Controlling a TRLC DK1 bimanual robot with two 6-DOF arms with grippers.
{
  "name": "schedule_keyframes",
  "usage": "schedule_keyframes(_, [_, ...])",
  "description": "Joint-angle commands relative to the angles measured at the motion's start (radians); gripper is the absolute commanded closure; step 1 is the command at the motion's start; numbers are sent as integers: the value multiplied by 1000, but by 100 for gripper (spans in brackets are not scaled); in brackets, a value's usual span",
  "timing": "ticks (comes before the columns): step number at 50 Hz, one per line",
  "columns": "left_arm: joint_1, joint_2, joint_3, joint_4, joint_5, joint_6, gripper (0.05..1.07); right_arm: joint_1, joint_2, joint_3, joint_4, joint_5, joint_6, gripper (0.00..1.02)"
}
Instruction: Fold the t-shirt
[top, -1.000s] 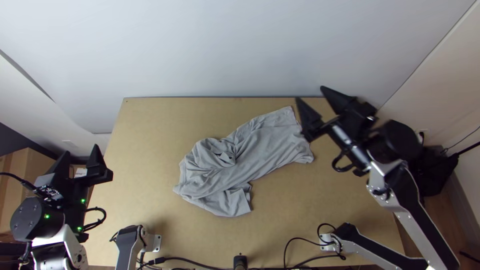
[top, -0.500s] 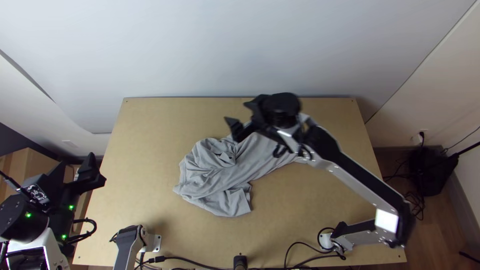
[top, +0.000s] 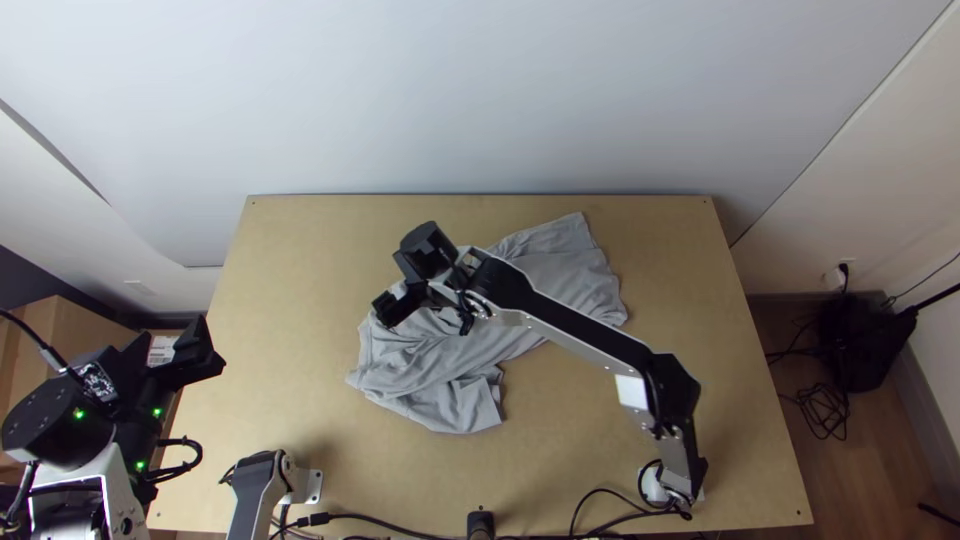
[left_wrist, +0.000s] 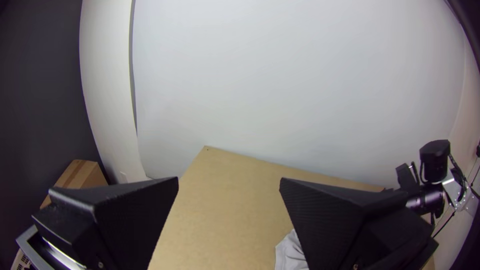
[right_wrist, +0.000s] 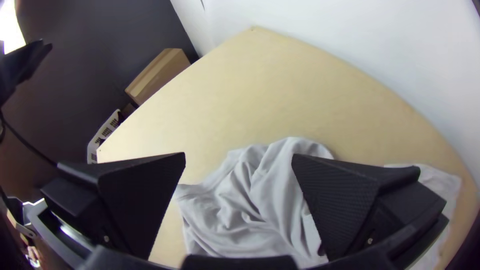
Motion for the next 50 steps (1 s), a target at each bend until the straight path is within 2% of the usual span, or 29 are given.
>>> schedule_keyframes(1, [-3,-13,-13,-9,4,2,10,5,80,77,-37,-61,113,4])
schedule_keyframes(5, [-1,-13,-16,-12,2,5,10,4,123,106,-40,-98,167,4])
schedule_keyframes(17, [-1,-13,-54,-34,1,33,10,-6,273,260,-140,-123,271,4])
schedule_keyframes(27, [-1,-11,-70,-25,2,43,10,-10,327,261,-140,-195,300,5])
schedule_keyframes(36, [-1,-11,-88,-14,1,54,10,-15,373,261,-129,-196,306,5])
schedule_keyframes(50, [-1,-14,-97,3,-1,77,10,-79,449,278,-59,-183,305,5])
